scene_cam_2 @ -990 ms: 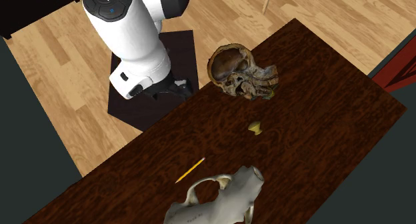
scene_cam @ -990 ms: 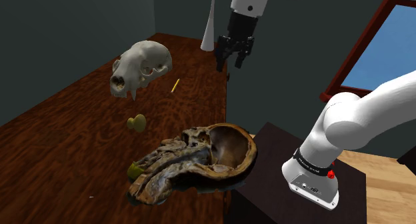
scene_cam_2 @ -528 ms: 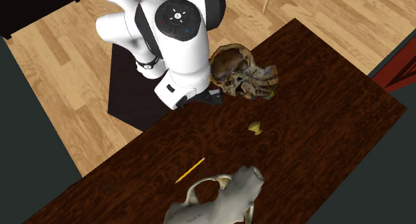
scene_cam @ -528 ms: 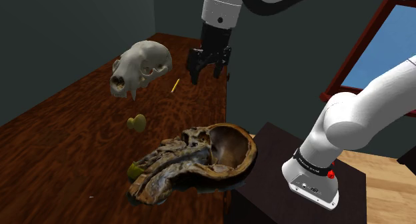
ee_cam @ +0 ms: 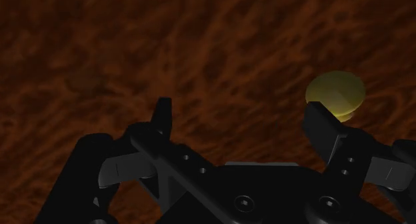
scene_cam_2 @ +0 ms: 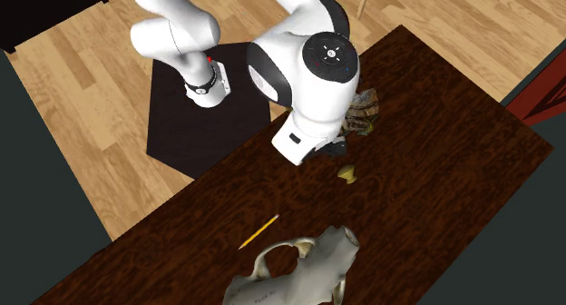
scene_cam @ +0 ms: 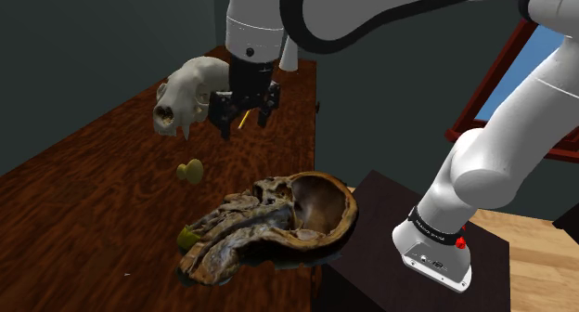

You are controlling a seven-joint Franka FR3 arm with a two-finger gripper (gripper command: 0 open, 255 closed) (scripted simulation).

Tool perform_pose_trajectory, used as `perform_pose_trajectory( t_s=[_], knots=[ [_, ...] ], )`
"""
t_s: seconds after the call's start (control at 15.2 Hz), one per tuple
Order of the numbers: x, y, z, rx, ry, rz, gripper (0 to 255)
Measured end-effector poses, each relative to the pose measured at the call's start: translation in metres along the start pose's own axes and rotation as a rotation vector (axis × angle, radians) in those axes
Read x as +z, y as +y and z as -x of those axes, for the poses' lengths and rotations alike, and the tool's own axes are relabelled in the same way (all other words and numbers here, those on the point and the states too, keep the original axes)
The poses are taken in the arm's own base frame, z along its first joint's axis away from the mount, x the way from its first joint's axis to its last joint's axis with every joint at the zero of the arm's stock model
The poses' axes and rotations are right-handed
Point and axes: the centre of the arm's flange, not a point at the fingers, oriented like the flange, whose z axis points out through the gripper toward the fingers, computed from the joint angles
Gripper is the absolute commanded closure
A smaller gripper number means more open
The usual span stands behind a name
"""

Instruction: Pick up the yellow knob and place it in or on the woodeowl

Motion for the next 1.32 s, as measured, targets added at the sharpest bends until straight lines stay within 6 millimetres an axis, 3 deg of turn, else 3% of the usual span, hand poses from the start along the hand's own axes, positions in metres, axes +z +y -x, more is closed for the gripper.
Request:
perform_pose_trajectory(
  t_s=[0.53,1.06,1.32],
  knots=[
    [0.036,-0.101,-0.013,-0.03,0.02,0.017,0],
    [0.075,-0.111,-0.017,-0.031,0.023,0.02,0],
    [0.079,-0.111,-0.017,-0.031,0.024,0.02,0]
  ],
)
